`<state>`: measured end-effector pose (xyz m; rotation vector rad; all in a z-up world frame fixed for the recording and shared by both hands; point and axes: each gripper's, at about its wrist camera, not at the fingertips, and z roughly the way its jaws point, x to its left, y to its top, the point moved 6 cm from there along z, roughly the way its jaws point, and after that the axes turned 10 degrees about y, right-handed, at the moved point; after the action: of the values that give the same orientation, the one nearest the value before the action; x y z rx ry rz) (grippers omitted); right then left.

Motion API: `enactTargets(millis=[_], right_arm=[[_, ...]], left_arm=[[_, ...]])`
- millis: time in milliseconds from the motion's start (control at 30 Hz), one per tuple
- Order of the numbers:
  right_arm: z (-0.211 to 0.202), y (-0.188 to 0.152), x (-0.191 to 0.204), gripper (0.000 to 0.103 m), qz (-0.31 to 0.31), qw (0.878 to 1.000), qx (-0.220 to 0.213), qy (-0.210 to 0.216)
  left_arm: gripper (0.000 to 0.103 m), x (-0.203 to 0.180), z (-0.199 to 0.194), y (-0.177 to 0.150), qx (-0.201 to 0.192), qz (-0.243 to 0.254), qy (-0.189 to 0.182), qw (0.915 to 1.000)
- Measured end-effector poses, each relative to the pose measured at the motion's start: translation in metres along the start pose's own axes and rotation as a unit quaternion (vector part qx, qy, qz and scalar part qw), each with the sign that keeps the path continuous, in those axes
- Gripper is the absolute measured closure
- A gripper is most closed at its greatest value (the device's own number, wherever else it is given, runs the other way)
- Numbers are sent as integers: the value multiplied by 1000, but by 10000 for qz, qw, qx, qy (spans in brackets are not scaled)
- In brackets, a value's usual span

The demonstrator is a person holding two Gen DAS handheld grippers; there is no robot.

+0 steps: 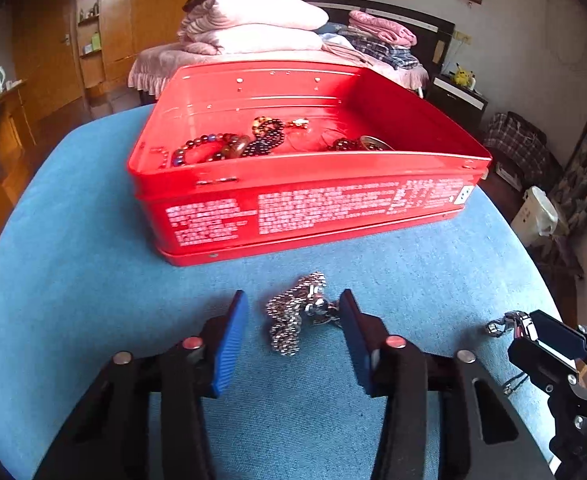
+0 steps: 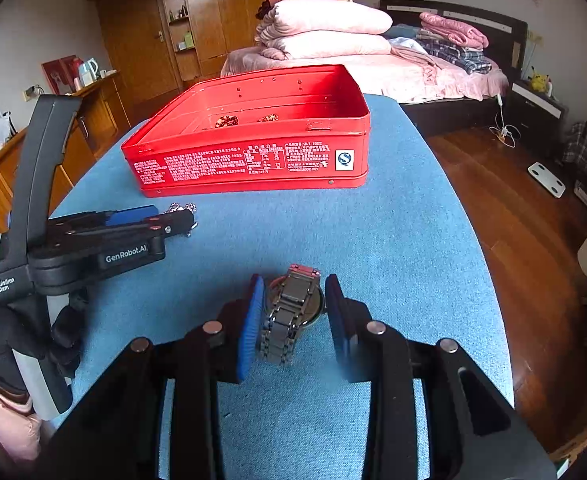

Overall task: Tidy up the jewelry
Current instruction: 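Grasp the silver chain with the left tool while the right tool lifts the watch, then carry the silver chain into the tin with the left tool while the right tool lowers the watch in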

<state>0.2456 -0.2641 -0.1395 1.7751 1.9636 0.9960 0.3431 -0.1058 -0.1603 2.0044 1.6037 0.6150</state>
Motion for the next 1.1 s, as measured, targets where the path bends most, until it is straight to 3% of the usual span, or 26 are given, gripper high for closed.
enactTargets(millis=[133,533,833,933,967,1100], right_arm=[[-1,-1,2,72,28,10000,-17,26],[-6,-23,7,72,79,9998,188,-1],[2,-33,11,64,-87,9990,377,-225],[3,-35,14,67,-188,9984,384,-363],[3,-36,15,72,-226,9982,376,-407],[1,-37,17,72,-261,9979,367,-473]], left_arm=[[83,-8,-3,0,8,98,-209,9997],[84,18,-28,-24,-63,-361,-344,9987],[84,29,-40,-37,-105,-431,-283,9986],[84,29,-43,-39,-128,-433,-306,9985],[84,28,-44,-39,-136,-420,-312,9985],[84,25,-45,-39,-134,-377,-325,9987]])
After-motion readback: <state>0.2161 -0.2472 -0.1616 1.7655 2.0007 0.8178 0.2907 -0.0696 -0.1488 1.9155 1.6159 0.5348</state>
